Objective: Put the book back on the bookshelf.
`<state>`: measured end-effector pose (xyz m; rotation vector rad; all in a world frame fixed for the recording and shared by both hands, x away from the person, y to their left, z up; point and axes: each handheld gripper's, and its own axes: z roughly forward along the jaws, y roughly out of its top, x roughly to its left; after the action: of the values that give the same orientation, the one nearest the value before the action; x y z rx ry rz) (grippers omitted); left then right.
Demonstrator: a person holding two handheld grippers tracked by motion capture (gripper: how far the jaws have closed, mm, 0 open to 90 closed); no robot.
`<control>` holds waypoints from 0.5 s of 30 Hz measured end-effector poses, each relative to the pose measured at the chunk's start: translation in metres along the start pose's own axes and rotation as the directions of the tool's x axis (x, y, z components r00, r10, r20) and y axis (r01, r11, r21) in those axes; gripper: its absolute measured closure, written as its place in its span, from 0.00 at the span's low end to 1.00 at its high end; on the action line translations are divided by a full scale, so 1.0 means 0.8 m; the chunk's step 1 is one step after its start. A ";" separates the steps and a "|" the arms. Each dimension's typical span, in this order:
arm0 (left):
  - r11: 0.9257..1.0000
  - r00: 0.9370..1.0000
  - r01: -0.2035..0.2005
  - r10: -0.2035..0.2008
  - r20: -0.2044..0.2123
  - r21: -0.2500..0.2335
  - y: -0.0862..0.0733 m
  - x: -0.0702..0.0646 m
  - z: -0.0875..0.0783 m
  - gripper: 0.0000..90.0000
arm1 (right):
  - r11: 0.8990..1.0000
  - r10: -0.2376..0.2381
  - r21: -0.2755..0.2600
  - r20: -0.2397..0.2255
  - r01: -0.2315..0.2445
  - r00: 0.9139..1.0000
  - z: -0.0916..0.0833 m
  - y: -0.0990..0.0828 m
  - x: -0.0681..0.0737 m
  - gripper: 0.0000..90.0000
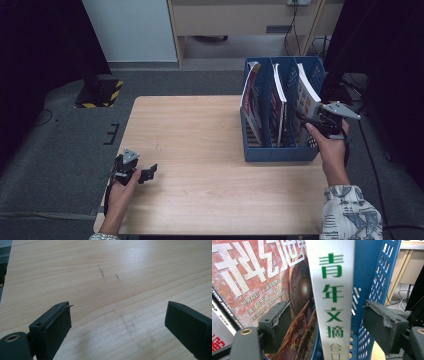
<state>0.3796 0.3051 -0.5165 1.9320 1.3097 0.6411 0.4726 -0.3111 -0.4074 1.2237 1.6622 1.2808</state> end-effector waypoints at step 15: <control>1.000 1.000 0.001 -0.001 0.000 -0.003 0.000 0.000 -0.001 0.07 | 1.000 0.012 0.021 -0.008 -0.012 1.000 -0.014 -0.011 0.002 0.18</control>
<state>0.3794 0.3052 -0.5159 1.9289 1.3093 0.6425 0.4595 -0.3140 -0.4124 1.2444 1.6806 1.2803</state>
